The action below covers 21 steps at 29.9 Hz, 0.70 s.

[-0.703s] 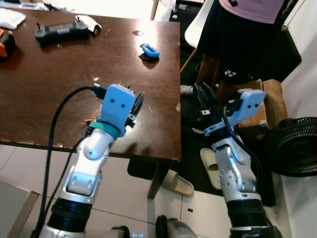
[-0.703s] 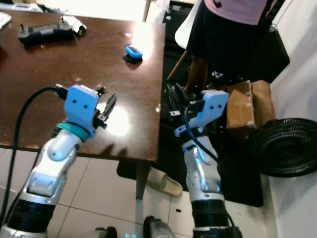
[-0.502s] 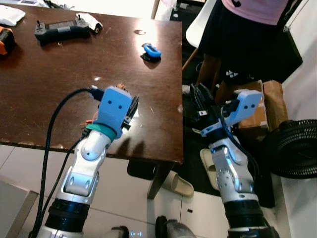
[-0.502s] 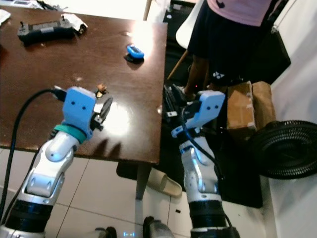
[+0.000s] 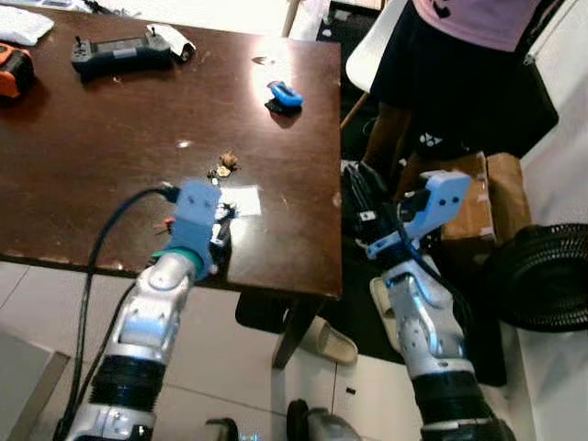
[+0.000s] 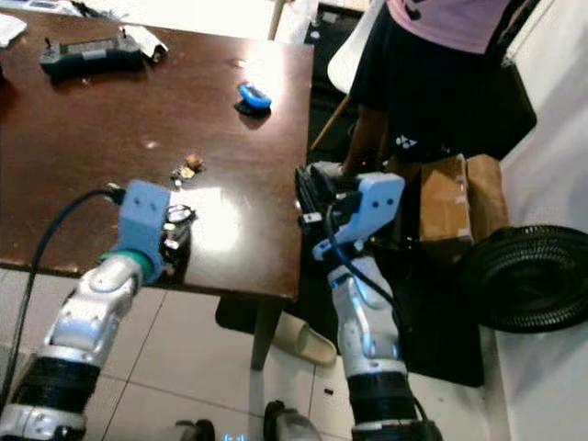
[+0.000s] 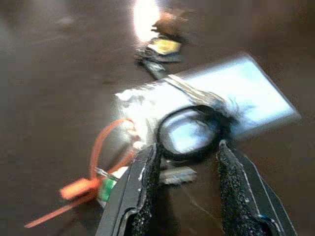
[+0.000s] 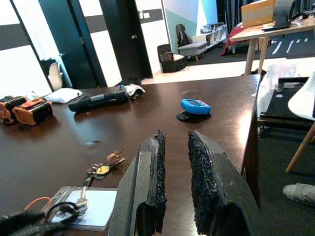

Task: Hang keys on a hook

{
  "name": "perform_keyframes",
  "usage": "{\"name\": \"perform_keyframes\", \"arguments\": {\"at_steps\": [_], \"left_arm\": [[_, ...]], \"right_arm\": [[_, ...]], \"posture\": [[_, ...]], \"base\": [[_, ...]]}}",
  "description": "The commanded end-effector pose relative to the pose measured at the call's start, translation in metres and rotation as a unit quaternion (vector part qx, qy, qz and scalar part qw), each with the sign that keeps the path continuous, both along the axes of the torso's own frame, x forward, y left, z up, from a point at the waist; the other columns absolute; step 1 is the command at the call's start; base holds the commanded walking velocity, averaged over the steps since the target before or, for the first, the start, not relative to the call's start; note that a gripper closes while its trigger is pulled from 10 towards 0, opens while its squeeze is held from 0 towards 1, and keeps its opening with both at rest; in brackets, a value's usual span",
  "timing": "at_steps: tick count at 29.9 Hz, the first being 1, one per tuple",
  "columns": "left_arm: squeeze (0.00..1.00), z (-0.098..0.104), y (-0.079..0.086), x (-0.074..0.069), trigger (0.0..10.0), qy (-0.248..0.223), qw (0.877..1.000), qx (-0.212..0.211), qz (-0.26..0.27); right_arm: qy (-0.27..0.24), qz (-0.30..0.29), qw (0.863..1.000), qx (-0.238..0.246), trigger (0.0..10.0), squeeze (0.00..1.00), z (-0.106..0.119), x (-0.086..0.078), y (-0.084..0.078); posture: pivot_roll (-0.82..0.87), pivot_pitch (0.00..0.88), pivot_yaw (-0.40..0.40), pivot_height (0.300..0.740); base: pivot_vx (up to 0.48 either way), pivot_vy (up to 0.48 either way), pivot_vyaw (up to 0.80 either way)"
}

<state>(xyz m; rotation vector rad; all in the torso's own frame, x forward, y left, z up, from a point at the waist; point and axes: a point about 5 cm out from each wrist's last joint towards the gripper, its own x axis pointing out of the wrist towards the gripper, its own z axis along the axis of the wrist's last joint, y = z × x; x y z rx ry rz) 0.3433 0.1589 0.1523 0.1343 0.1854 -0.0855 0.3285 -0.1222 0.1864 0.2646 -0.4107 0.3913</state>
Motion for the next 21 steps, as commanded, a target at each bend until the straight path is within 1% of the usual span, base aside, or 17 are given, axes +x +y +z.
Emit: {"name": "perform_keyframes", "arguments": {"at_steps": [1, 4, 8, 11, 13, 14, 15, 16, 17, 18, 19, 21], "left_arm": [[0.0, -0.005, 0.004, -0.002, 10.0, 0.028, 0.999, -0.035, -0.006], [0.0, 0.0, 0.006, -0.002, 10.0, 0.032, 0.998, -0.052, -0.014], [0.0, 0.004, 0.009, -0.001, 10.0, 0.024, 0.998, -0.052, -0.003], [0.0, 0.006, 0.004, 0.0, 10.0, 0.015, 1.0, -0.014, 0.001], [0.0, 0.005, 0.002, 0.0, 10.0, 0.016, 1.0, -0.008, 0.001], [0.0, 0.004, -0.002, -0.001, 9.1, 0.013, 1.0, 0.007, 0.008], [0.0, 0.004, -0.002, -0.001, 9.1, 0.013, 1.0, 0.007, 0.008], [0.0, 0.003, -0.003, -0.001, 8.5, 0.014, 1.0, 0.014, 0.014], [0.0, 0.003, -0.003, -0.001, 8.5, 0.014, 1.0, 0.014, 0.014], [0.0, 0.001, -0.006, -0.003, 4.9, 0.013, 0.999, 0.023, 0.02], [0.0, 0.001, -0.006, -0.003, 4.9, 0.013, 0.999, 0.023, 0.02], [0.0, -0.006, -0.013, -0.007, 3.9, 0.021, 0.999, 0.037, 0.025]], "right_arm": [[0.009, -0.003, 1.0, -0.006, 10.0, 0.0, -0.007, -0.002, -0.002], [0.011, -0.004, 1.0, -0.006, 10.0, 0.0, -0.008, -0.002, -0.002], [0.011, -0.003, 1.0, -0.007, 10.0, 0.0, -0.008, -0.002, -0.002], [0.01, -0.001, 1.0, -0.008, 10.0, 0.0, -0.007, -0.001, -0.001], [0.01, 0.0, 1.0, -0.008, 10.0, 0.0, -0.007, -0.001, -0.001], [0.01, 0.001, 1.0, -0.008, 10.0, 0.0, -0.007, -0.001, 0.0], [0.01, 0.001, 1.0, -0.008, 10.0, 0.0, -0.007, -0.001, 0.0], [0.009, 0.001, 1.0, -0.009, 10.0, 0.0, -0.007, -0.001, 0.0], [0.009, 0.001, 1.0, -0.009, 10.0, 0.0, -0.007, -0.001, 0.0], [0.009, 0.001, 1.0, -0.009, 10.0, 0.0, -0.007, -0.001, 0.0], [0.009, 0.001, 1.0, -0.009, 10.0, 0.0, -0.007, -0.001, 0.0], [0.011, 0.002, 1.0, -0.011, 10.0, 0.0, -0.008, -0.002, -0.001]], "posture": [[-0.1, 0.148, 0.002, 0.74], [-0.11, 0.147, 0.002, 0.74], [-0.1, 0.146, 0.002, 0.74], [-0.1, 0.146, 0.001, 0.74], [-0.1, 0.146, 0.001, 0.74], [-0.11, 0.15, -0.001, 0.74], [-0.11, 0.15, -0.001, 0.74], [-0.11, 0.15, -0.001, 0.74], [-0.11, 0.15, -0.001, 0.74], [-0.11, 0.154, -0.002, 0.74], [-0.11, 0.154, -0.002, 0.74], [-0.11, 0.162, -0.006, 0.74]], "base": [[0.0, 0.0, 0.0], [0.0, 0.0, 0.0], [0.0, 0.0, 0.0], [0.0, 0.0, 0.0], [0.0, 0.0, 0.0], [0.0, 0.0, 0.0], [0.0, 0.0, 0.0], [0.0, 0.0, 0.0], [0.0, 0.0, 0.0], [0.0, 0.0, 0.0], [0.0, 0.0, 0.0], [0.0, 0.0, 0.0]]}}
